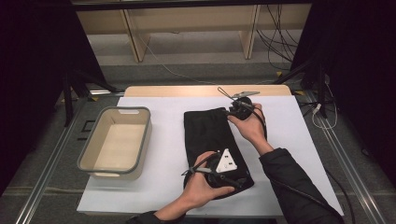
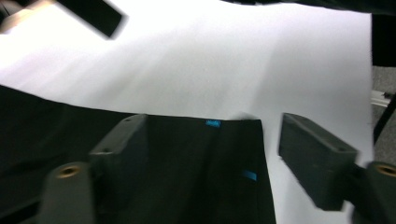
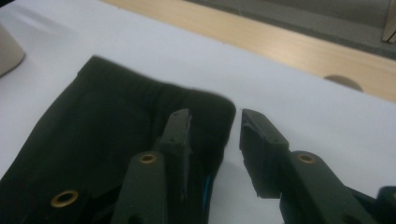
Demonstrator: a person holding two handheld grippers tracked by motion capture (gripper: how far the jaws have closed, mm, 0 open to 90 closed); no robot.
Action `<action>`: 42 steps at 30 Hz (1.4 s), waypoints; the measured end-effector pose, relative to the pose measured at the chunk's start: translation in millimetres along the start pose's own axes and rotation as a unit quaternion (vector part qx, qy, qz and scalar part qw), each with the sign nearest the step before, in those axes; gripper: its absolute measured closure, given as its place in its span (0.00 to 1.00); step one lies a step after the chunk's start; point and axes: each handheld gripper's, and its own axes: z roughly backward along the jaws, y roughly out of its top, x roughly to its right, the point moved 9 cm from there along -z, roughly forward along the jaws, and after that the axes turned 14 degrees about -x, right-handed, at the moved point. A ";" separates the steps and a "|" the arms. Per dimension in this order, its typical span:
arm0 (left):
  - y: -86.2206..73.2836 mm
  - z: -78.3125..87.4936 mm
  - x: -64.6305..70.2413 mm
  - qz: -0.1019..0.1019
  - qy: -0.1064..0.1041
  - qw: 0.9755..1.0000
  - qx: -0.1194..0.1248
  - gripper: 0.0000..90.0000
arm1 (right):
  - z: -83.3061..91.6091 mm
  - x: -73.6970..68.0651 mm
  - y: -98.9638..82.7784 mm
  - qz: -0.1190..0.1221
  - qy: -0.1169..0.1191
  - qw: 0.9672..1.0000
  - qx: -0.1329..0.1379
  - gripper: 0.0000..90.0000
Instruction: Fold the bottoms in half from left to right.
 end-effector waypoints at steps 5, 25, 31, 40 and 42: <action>-25.0 12.5 -8.7 0.007 -0.012 1.000 -0.012 0.17 | 12.1 -0.3 -36.6 -0.009 0.035 0.999 -0.021 0.67; -112.9 45.5 -46.5 0.099 0.031 0.995 -0.002 0.24 | 48.0 -25.0 -151.0 0.014 0.075 0.997 0.000 0.58; -120.1 48.5 -54.8 0.101 0.052 0.993 0.013 0.23 | 55.5 -28.0 -161.4 0.025 0.067 0.997 0.018 0.52; -121.4 44.2 -55.4 0.101 0.041 0.994 0.015 0.23 | 62.7 -24.0 -156.8 0.009 0.071 0.997 0.042 0.48; -121.7 44.6 -56.1 0.103 0.040 0.994 0.016 0.23 | 62.8 -21.7 -156.2 0.005 0.069 0.997 0.043 0.47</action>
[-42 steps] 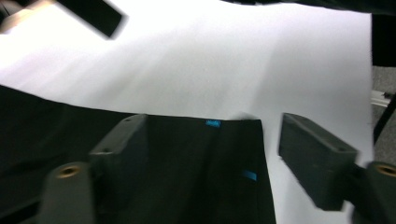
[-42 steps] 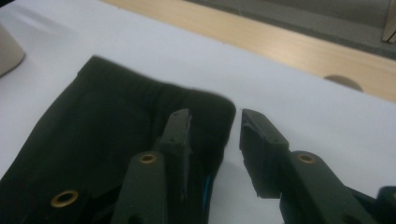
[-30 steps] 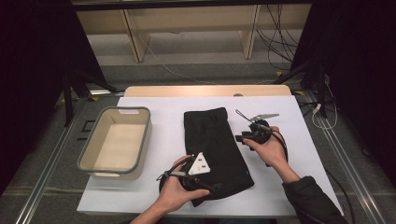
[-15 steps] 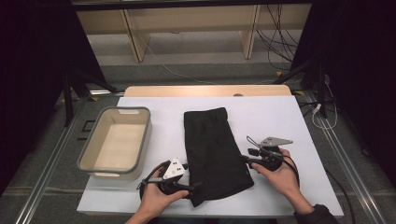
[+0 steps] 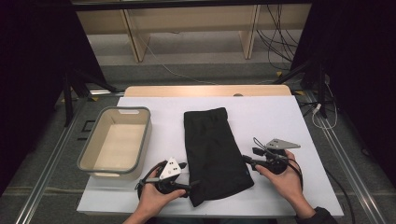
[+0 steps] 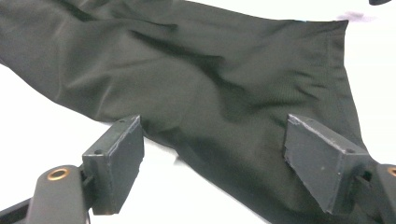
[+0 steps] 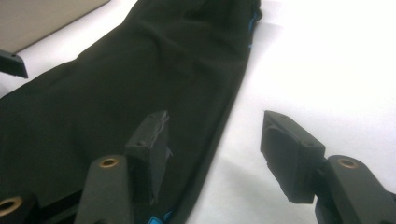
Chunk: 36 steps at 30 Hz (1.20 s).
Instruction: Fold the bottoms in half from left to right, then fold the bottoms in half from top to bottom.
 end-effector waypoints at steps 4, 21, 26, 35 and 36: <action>-0.7 1.7 -2.4 0.005 0.001 1.000 0.003 0.23 | 0.0 3.8 1.5 -0.006 -0.001 1.000 0.004 0.46; -1.7 1.1 -1.7 0.013 0.000 1.000 -0.012 0.22 | 0.6 -4.6 -1.1 -0.015 0.008 1.000 -0.008 0.41; -3.6 0.4 4.2 0.013 -0.009 0.999 -0.029 0.29 | -4.9 -15.1 -15.8 -0.016 0.019 0.998 -0.054 0.46; -12.9 -1.9 15.3 0.010 -0.026 0.998 -0.063 0.37 | -2.7 -28.2 -29.2 0.000 0.017 0.995 -0.096 0.60; -13.2 -2.1 16.6 0.007 -0.031 0.997 -0.066 0.37 | -3.0 -29.2 -30.6 -0.001 0.017 0.995 -0.101 0.62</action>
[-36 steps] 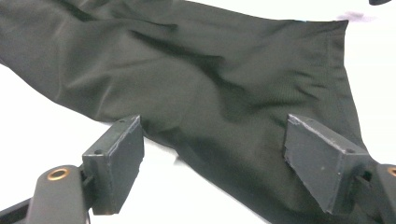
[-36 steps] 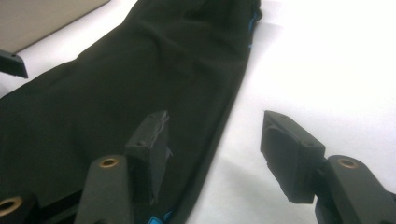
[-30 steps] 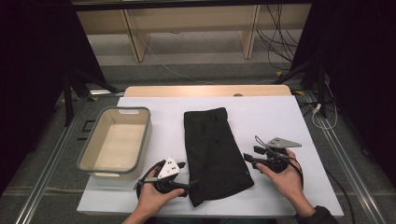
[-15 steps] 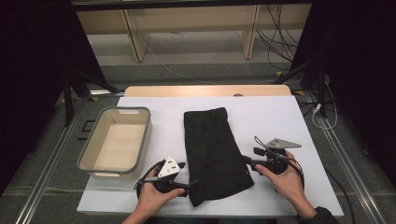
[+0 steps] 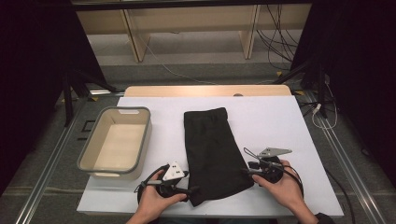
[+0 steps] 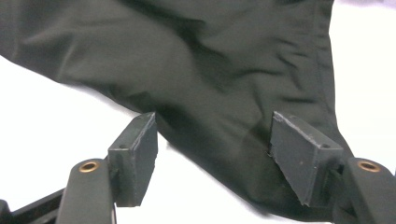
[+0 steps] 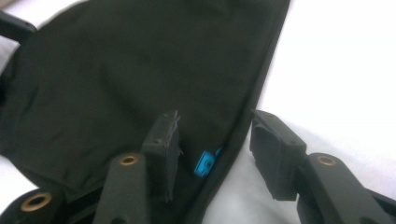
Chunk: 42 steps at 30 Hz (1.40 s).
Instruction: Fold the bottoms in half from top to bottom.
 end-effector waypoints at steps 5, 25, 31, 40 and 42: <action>-2.4 -2.0 5.2 -0.003 -0.020 1.000 -0.014 0.40 | -3.3 -2.9 -8.4 -0.007 0.000 1.000 -0.019 0.64; -6.8 1.2 13.9 0.019 -0.051 0.998 -0.029 0.96 | 0.1 -7.1 -15.6 -0.016 -0.006 0.999 -0.051 0.98; -7.7 7.1 11.7 0.021 -0.052 0.998 -0.034 0.96 | -0.1 -11.3 -14.8 -0.017 0.003 0.998 -0.057 0.98; -15.9 17.7 5.2 0.023 -0.052 0.997 -0.045 0.96 | 0.5 -26.4 -19.4 -0.009 0.022 0.998 -0.064 0.98; -18.1 19.2 4.1 0.025 -0.051 0.997 -0.044 0.96 | -0.1 -31.0 -21.1 -0.005 0.024 0.998 -0.065 0.98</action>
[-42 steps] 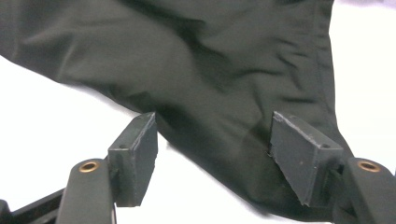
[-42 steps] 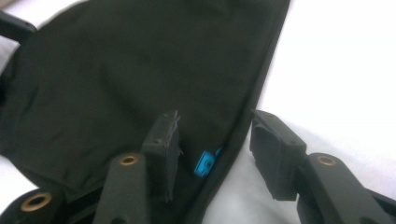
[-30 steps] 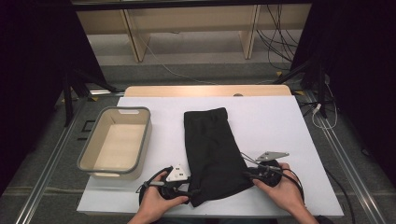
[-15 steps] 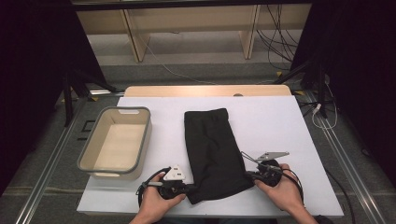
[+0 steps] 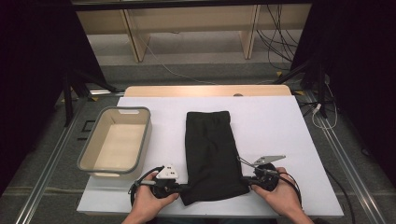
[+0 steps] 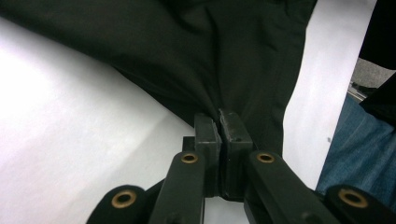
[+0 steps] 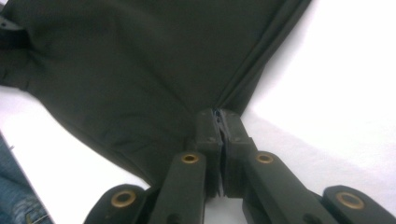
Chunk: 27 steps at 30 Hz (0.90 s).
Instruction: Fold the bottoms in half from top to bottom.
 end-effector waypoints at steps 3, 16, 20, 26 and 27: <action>-3.1 2.6 -1.4 -0.001 0.002 1.000 -0.002 0.96 | 0.1 -5.9 -1.7 0.006 0.002 1.000 -0.003 0.98; -13.5 6.9 0.1 -0.010 0.004 1.000 -0.013 0.96 | 0.7 -23.8 -12.9 0.021 0.012 1.000 -0.018 0.98; -15.4 8.0 3.0 -0.013 0.005 1.000 -0.014 0.96 | 1.3 -26.9 -15.4 0.022 0.016 0.999 -0.020 0.98; -16.7 8.6 5.0 -0.016 0.005 1.000 -0.017 0.96 | 2.6 -28.7 -17.7 0.026 0.019 0.999 -0.024 0.98; -16.9 8.9 5.6 -0.016 0.006 1.000 -0.018 0.96 | 2.7 -29.1 -17.9 0.027 0.020 0.999 -0.024 0.98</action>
